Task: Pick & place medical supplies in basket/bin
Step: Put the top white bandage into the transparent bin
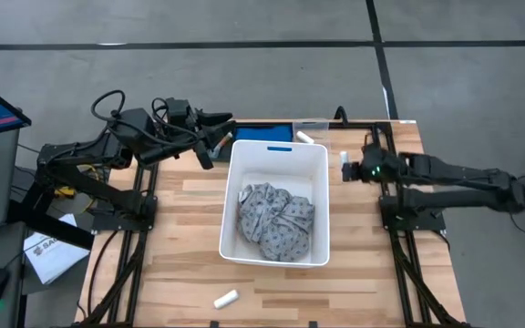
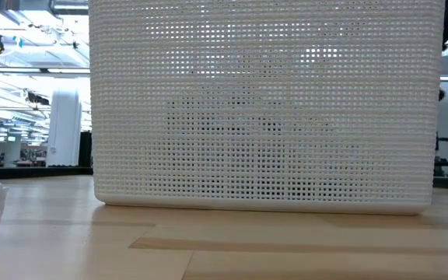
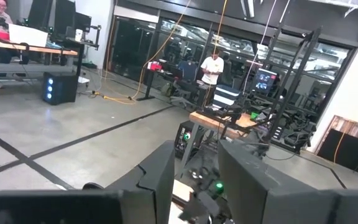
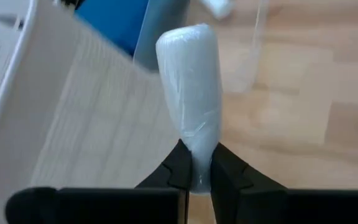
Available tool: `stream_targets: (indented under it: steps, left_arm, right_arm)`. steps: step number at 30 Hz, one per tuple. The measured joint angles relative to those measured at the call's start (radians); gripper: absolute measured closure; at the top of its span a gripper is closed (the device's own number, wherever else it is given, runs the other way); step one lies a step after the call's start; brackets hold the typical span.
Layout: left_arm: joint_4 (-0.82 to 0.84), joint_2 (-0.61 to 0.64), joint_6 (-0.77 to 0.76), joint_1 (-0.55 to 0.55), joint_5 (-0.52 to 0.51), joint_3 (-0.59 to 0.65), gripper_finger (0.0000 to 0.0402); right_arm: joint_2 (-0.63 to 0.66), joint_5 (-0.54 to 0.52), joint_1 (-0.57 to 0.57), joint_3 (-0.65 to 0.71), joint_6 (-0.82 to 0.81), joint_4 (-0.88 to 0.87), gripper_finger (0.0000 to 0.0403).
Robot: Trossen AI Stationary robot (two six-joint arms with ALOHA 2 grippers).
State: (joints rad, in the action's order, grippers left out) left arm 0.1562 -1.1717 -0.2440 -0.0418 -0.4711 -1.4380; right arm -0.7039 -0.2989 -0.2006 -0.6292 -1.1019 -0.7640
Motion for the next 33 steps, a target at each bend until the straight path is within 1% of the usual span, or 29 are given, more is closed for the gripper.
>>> stream_targets:
  steps: [5,8,11,13,17,22,28,33]
  left_arm:
    - [0.000,0.000,0.000,0.000,0.000,0.000,0.0286]
    - [0.000,0.000,0.000,0.000,0.000,0.000,0.0286]
    - [0.000,0.000,0.000,0.000,0.000,0.000,0.0286]
    - [0.000,0.000,-0.001,0.000,0.000,0.000,0.0286]
    - [0.000,0.000,-0.008,0.000,0.000,0.000,0.0286]
    - [0.000,0.000,-0.008,0.000,0.000,0.000,0.0286]
    - [0.000,0.000,-0.008,0.000,-0.001,0.000,0.0286]
    - [0.001,0.000,-0.008,0.000,-0.009,0.000,0.0286]
  right_arm:
    - [-0.055,0.157,-0.277,0.000,0.198,0.127,0.0375]
    - [-0.119,0.293,-0.433,0.000,0.292,0.221,0.0375]
    - [-0.208,0.446,-0.544,0.000,0.359,0.322,0.0375]
    - [-0.278,0.511,-0.591,0.000,0.389,0.375,0.0375]
    - [-0.403,0.595,-0.639,0.000,0.426,0.475,0.0375]
    - [-0.516,0.619,-0.654,0.000,0.432,0.565,0.0375]
    - [-0.599,0.664,-0.660,0.000,0.432,0.645,0.0375]
    - [-0.627,0.666,-0.660,-0.016,0.430,0.653,0.0375]
